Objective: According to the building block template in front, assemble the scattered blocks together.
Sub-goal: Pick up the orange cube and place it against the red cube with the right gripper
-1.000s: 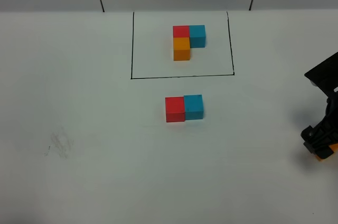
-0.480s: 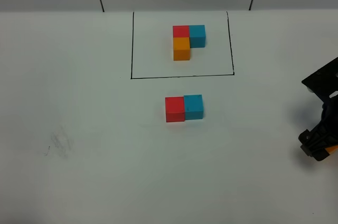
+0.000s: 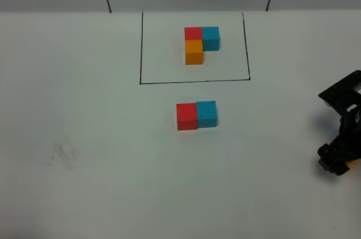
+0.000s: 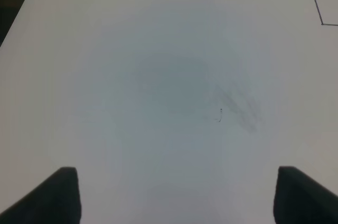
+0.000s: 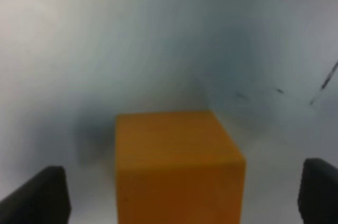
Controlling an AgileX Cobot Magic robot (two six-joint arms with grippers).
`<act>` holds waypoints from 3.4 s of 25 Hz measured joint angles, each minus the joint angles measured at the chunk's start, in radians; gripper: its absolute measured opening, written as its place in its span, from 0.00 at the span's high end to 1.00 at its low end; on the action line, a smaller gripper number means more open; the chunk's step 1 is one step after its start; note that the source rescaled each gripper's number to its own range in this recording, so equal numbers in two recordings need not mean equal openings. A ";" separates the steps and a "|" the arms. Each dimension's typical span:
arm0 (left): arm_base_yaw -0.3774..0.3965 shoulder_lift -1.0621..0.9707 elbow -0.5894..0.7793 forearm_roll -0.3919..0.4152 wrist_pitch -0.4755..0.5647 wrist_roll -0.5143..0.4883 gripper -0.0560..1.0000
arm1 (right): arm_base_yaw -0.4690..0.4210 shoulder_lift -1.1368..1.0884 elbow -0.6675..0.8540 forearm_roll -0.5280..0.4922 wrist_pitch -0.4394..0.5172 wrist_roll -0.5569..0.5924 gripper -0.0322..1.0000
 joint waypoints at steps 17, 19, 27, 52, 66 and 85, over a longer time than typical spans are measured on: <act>0.000 0.000 0.000 0.000 0.000 0.000 0.31 | 0.023 -0.081 -0.062 0.099 0.081 0.073 0.70; 0.000 0.000 0.000 0.000 0.000 0.000 0.31 | 0.049 -0.128 -0.086 0.141 0.134 0.176 0.70; 0.000 0.000 0.000 0.000 0.000 0.000 0.31 | 0.293 -0.236 -0.104 0.229 0.129 0.552 0.70; 0.000 0.000 0.000 0.002 0.000 0.000 0.31 | 0.775 0.279 -0.541 0.067 0.319 1.273 0.70; 0.000 0.000 0.000 0.058 -0.001 0.000 0.31 | 0.775 0.494 -0.803 0.079 0.407 1.170 0.70; 0.000 0.000 0.000 0.079 -0.004 -0.003 0.31 | 0.736 0.519 -0.846 0.071 0.352 1.166 0.70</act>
